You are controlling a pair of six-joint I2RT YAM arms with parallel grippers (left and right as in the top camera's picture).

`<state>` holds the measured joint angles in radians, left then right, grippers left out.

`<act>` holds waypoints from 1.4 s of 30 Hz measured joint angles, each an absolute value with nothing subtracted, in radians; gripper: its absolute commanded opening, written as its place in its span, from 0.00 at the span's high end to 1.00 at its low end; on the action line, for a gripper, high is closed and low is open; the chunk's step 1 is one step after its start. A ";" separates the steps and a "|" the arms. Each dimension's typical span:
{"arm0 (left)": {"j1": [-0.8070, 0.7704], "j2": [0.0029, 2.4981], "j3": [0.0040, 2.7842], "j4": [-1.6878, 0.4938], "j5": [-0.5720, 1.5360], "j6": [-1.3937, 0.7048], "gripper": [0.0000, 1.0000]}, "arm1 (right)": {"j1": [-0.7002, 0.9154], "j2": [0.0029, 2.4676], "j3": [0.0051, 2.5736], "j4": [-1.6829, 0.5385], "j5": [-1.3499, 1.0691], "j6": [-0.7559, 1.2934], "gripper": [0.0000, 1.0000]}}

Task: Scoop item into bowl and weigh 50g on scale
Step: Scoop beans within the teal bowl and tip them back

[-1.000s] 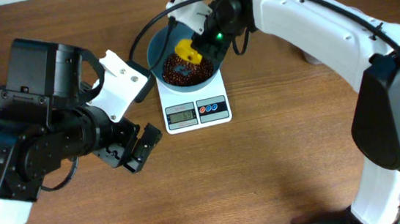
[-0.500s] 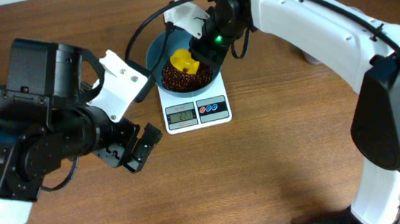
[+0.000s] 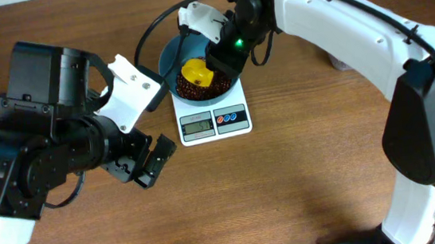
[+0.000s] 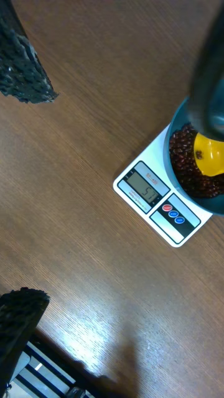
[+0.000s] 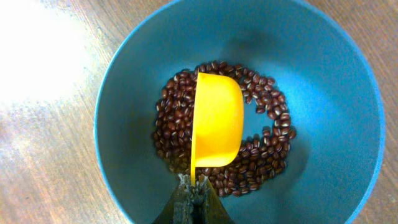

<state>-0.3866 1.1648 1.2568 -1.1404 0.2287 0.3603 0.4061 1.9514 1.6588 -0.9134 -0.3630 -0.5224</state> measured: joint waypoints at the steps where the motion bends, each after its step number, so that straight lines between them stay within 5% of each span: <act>1: -0.387 1.165 1.257 -1.140 0.229 0.360 0.01 | 0.402 1.951 1.659 -0.918 -0.371 -0.523 0.96; 32: -0.387 1.165 1.257 -1.140 0.229 0.360 0.01 | 0.261 1.951 1.659 -0.984 -0.785 -0.471 0.96; 42: -0.387 1.165 1.257 -1.140 0.229 0.360 0.01 | 0.210 1.951 1.659 -0.954 -0.758 -0.437 0.96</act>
